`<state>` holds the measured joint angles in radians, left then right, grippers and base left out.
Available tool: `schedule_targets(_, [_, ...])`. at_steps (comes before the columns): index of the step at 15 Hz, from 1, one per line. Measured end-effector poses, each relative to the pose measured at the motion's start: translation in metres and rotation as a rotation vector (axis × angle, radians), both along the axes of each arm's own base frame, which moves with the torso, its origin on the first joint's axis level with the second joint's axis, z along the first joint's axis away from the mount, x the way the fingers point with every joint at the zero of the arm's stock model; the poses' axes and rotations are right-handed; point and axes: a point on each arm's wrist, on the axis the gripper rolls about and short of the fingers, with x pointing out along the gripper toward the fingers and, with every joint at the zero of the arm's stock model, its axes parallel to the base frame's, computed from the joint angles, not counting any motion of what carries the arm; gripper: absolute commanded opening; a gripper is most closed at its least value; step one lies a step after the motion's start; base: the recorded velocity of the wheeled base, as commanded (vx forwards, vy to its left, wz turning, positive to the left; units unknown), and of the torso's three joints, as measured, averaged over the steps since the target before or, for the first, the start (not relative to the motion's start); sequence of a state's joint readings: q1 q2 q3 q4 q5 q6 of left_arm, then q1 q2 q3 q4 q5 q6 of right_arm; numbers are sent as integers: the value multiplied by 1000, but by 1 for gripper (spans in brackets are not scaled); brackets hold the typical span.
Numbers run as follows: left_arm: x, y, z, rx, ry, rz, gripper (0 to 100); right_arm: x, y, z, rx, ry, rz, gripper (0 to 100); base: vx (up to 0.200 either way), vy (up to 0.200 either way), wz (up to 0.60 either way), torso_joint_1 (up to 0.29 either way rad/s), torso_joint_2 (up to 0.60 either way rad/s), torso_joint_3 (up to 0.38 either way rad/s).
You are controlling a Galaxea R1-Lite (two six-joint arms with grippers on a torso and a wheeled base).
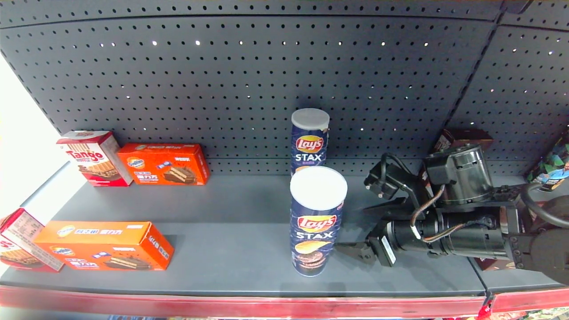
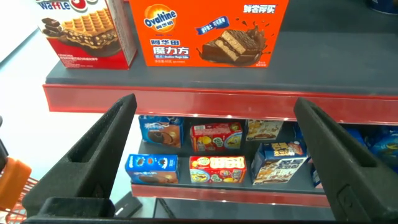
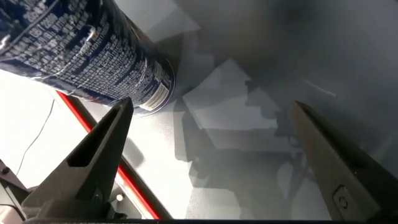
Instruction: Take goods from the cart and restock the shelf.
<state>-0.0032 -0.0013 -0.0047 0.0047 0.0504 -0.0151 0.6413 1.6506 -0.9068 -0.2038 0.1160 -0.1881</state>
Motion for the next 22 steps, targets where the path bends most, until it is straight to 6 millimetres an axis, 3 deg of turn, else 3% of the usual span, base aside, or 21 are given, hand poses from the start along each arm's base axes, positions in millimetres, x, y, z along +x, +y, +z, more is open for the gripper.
schedule_targets(4, [0,0,0,0,0,0,100,0,-2,1,2,-4,-8,100,0,0,0,0,0,0])
schedule_targets(7, [0,0,0,0,1,0,100,0,-16,16,44,-62,-57,100,0,0,0,0,0,0])
schedule_targets(9, [0,0,0,0,1,0,100,-3,-40,35,89,-125,-138,100,0,0,0,0,0,0])
schedule_targets(11, [0,0,0,1,2,-2,100,-14,-77,57,142,-215,-249,100,0,0,0,0,0,0])
schedule_targets(13, [0,0,0,1,1,-2,100,-44,-116,72,182,-306,-356,100,0,0,0,0,0,0])
schedule_targets(15, [0,0,0,1,2,-2,100,-89,-145,72,203,-382,-449,100,0,0,0,0,0,0])
schedule_targets(18, [0,0,0,3,1,-3,100,-157,-166,38,212,-453,-549,100,0,0,0,0,0,0])
schedule_targets(22, [0,0,0,4,1,-4,100,-220,-175,-28,235,-504,-668,100,0,0,0,0,0,0])
